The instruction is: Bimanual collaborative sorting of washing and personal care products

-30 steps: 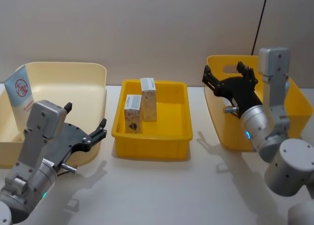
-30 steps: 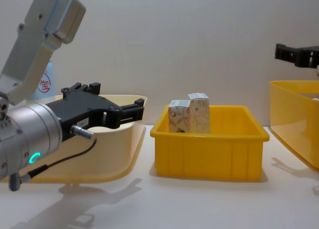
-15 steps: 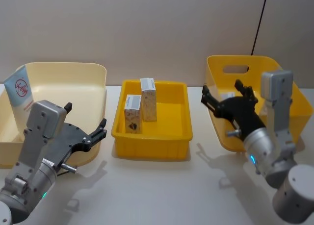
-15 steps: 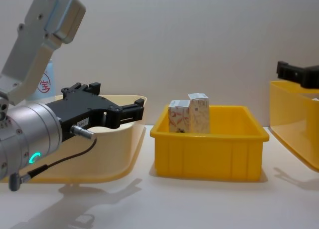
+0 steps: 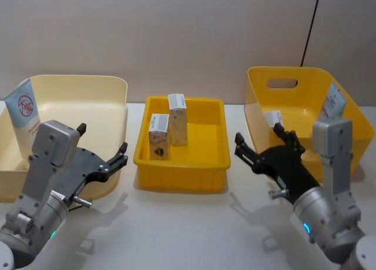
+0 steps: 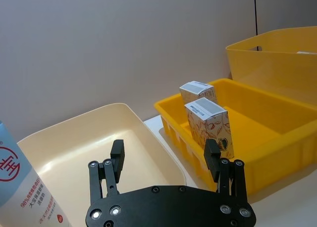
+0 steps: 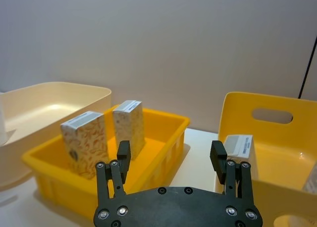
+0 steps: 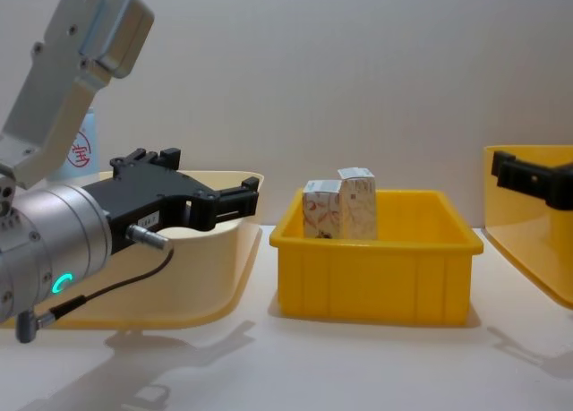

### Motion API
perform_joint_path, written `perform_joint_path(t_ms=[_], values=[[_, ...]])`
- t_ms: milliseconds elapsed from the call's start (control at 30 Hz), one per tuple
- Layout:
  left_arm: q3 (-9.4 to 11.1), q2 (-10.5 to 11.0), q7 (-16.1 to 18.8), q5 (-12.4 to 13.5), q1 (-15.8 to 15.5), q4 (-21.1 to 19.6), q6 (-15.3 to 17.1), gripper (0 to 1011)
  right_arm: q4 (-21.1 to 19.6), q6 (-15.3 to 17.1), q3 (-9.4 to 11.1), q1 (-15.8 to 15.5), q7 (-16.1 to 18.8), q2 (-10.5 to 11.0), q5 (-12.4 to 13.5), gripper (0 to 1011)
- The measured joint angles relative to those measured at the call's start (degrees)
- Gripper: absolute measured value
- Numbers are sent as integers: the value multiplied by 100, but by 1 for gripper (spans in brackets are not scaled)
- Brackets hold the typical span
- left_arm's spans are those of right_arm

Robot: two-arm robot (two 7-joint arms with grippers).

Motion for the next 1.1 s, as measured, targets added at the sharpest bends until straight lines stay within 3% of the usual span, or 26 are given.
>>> perform_joint_path(t_ms=[367,1100], values=[[0,0,0,0,0,0,0,1003,-244,-69,-141,-313,-24,217,192,1001],[0,0,0,0,0,0,0,1003,-251,-71,-139,-322,-24,222,197,1001]])
